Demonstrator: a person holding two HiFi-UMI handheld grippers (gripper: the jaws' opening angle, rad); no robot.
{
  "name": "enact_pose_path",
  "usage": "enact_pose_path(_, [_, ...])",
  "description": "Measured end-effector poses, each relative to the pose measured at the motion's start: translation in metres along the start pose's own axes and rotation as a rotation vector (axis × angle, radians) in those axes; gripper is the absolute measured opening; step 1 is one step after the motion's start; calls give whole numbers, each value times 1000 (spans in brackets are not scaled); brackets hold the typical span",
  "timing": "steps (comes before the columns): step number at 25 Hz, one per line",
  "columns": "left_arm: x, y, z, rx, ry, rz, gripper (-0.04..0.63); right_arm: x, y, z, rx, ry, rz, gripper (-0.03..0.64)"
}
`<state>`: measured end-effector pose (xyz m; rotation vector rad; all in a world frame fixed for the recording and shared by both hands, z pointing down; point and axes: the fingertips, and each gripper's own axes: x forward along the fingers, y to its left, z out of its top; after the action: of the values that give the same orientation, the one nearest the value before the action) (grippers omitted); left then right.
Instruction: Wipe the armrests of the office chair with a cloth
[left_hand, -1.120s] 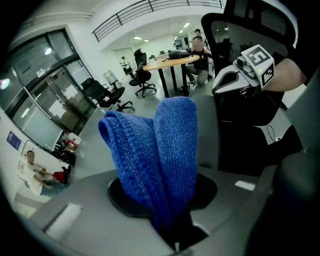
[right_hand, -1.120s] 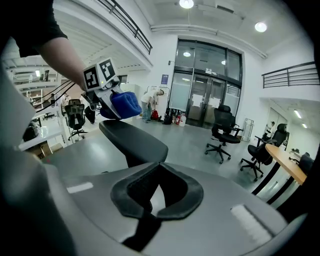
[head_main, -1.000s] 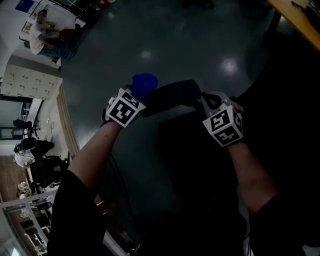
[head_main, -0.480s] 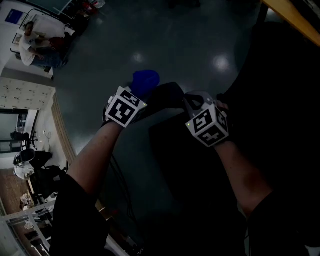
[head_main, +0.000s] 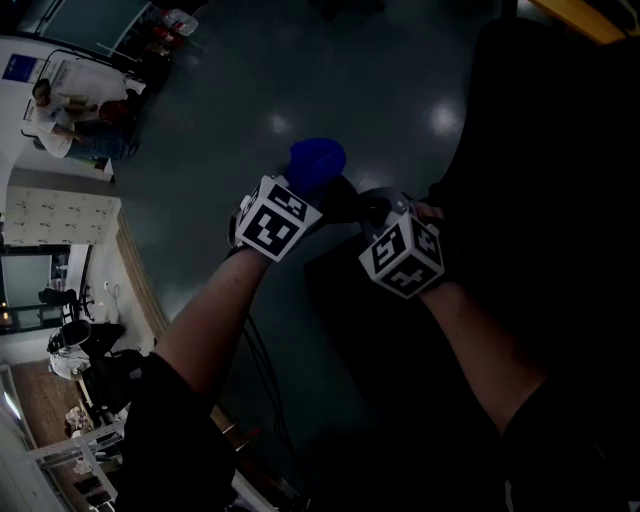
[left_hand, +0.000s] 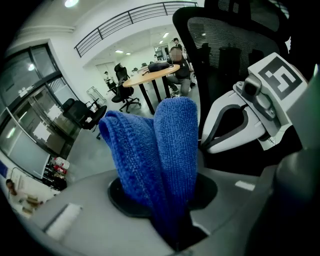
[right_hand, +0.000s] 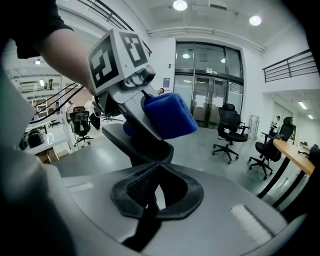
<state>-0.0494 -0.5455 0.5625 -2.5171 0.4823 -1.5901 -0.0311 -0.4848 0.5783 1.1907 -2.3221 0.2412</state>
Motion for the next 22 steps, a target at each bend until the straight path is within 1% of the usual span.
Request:
enact_pose_path(3, [4,-9,17,30,-26,-8,138,4,2,0,-25,0,6,3])
enact_pose_path(7, [6,-22,44,21,-71,-35,138,2,-3,-1,-35,-3,15,3])
enact_pose_path(10, [-2,-23,50,16,-89,-24,138,0,-8,-4,-31,-1,13,3])
enact_pose_path(12, [-15,-19,39,6,-85,-3,138,-1,-5,-4,-32,2,13,3])
enact_pose_path(15, [-38,-8,13,-34,-66,42,138,-4,-4,-4,-38,13,16,3])
enact_pose_path(22, [-74,11,-60,-118,12,134,138,-2,-16,-9,-23,30,15,5])
